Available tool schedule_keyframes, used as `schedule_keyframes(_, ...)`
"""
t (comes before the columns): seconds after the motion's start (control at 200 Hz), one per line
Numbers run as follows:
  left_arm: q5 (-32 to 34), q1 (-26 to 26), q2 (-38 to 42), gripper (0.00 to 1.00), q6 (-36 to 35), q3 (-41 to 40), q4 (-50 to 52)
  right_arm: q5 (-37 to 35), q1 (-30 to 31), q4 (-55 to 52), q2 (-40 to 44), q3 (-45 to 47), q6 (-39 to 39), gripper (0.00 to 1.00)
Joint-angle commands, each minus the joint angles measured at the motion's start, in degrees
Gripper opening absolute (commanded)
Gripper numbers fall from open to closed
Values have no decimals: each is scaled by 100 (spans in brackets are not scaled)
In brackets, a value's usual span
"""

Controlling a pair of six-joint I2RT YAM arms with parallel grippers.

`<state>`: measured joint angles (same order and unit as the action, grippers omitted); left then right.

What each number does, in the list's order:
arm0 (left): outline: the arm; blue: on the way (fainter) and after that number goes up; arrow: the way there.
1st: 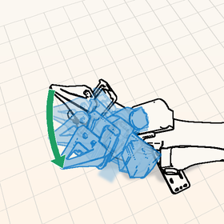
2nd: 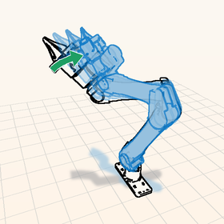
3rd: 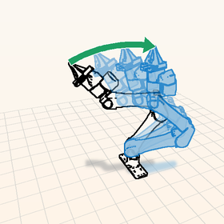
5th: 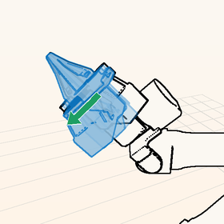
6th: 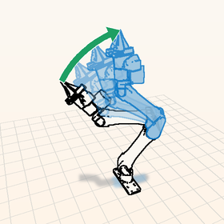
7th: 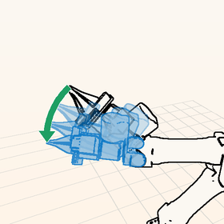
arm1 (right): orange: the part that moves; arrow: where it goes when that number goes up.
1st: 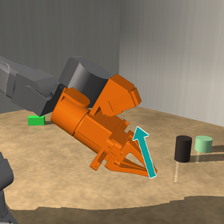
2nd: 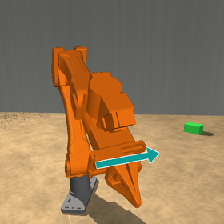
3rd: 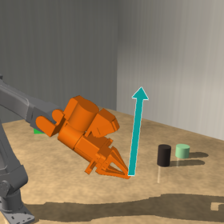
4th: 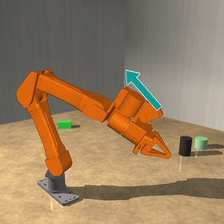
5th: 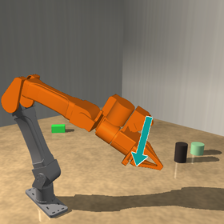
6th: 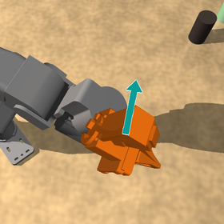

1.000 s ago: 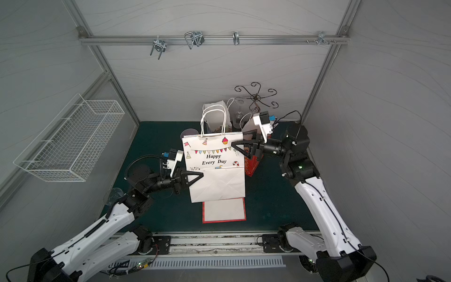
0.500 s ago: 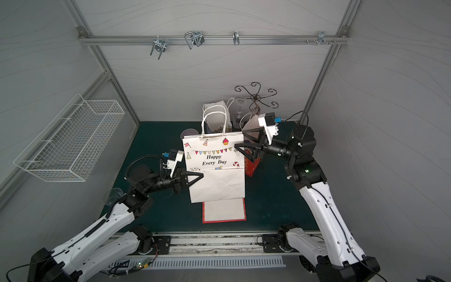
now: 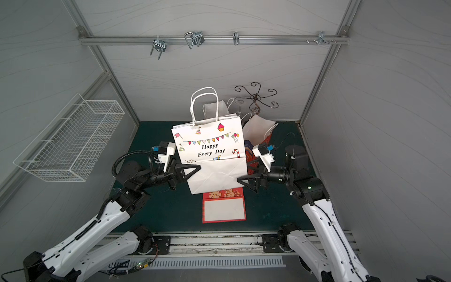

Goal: Put away the paper bag
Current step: Press the paper bag.

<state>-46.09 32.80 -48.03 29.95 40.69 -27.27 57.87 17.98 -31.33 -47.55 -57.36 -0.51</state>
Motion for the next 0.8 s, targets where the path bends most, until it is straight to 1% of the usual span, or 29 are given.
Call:
schedule_keyframes(0.0,-41,40,14,0,-46,249,-331,733,49,1053,18,-60,-768,89)
schedule_keyframes(0.115,-50,48,-34,0,18,179,-394,641,212,2086,-47,-115,-1333,72)
schedule_keyframes(0.18,-53,56,-56,0,73,148,-442,583,310,2354,-150,-182,-1464,61)
schedule_keyframes(0.26,-58,64,-92,0,99,141,-465,509,414,2488,-286,-253,-1505,44)
schedule_keyframes(0.28,-67,69,-103,0,104,141,-470,494,439,2511,-317,-265,-1510,39)
schedule_keyframes(0.335,-72,77,-126,0,107,141,-468,417,473,2614,-369,-267,-1572,19)
schedule_keyframes(0.395,-84,83,-152,0,109,132,-454,338,470,2742,-403,-250,-1671,1)
schedule_keyframes(0.56,-5,78,-81,0,181,-7,-375,290,475,2887,-343,-229,-1734,0)
schedule_keyframes(0.58,15,78,-63,6,195,-33,-346,281,471,2879,-333,-231,-1728,0)
schedule_keyframes(0.63,51,78,-11,28,241,-121,-302,267,475,2862,-312,-247,-1724,0)
schedule_keyframes(0.68,72,82,62,42,310,-261,-294,261,470,2809,-316,-281,-1696,0)
schedule_keyframes(0.7,80,82,92,45,336,-323,-297,256,478,2768,-322,-292,-1677,0)
schedule_keyframes(0.73,85,85,142,47,382,-411,-297,247,472,2713,-332,-314,-1635,0)
schedule_keyframes(0.795,85,79,253,47,453,-586,-305,221,470,2611,-342,-328,-1565,0)
